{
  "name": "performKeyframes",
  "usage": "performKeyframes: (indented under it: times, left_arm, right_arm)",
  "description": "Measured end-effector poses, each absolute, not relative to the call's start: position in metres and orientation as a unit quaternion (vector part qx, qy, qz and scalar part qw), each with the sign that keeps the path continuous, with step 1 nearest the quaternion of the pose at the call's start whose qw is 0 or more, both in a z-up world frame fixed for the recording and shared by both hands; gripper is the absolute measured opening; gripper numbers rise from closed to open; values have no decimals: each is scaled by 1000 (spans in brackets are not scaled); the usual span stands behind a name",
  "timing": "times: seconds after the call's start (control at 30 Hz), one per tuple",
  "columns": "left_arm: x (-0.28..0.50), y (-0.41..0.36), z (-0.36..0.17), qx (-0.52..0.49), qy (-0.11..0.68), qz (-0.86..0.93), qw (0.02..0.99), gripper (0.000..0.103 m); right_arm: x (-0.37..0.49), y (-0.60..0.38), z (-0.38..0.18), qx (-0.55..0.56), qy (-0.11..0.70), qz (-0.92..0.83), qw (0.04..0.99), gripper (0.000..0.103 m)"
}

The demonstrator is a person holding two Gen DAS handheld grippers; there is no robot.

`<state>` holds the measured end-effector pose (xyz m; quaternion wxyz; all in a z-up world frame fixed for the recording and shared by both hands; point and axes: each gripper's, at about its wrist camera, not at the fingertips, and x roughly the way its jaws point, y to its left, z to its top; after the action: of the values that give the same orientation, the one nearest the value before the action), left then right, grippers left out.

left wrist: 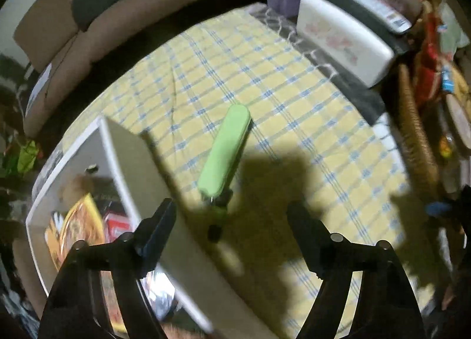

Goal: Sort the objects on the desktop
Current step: 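Grasp the light-green case with the left gripper and lift it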

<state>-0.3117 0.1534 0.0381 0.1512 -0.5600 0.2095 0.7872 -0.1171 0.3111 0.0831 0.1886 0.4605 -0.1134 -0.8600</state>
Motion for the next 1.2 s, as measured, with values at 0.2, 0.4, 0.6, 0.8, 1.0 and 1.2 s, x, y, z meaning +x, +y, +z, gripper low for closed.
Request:
performKeyframes:
  times: [0.2,0.4,0.6,0.8,1.0,1.2]
  left_arm:
    - [-341,170,6,-588,217,763,159,60]
    - [-350,168,-6,-590,225,762,148,59]
    - [-357,156,5,-575,202,782,133,23]
    - [-349,171,-9,-569,273,765,132,79]
    - [-359,168,-27,-613,246,738,140,26]
    - [-350,153,19,-594,155,769,181,26]
  right_arm:
    - [-121,311,74,468,-123,-851,206,103]
    - [-121,306,75,468,-125,-846,222,103]
    - [-121,305,72,471,-133,-844,221,103]
    - [-114,300,68,475,-130,-841,225,103]
    - [-115,299,63,481,-126,-837,227,103]
    - [-116,303,64,478,-134,-839,223,103]
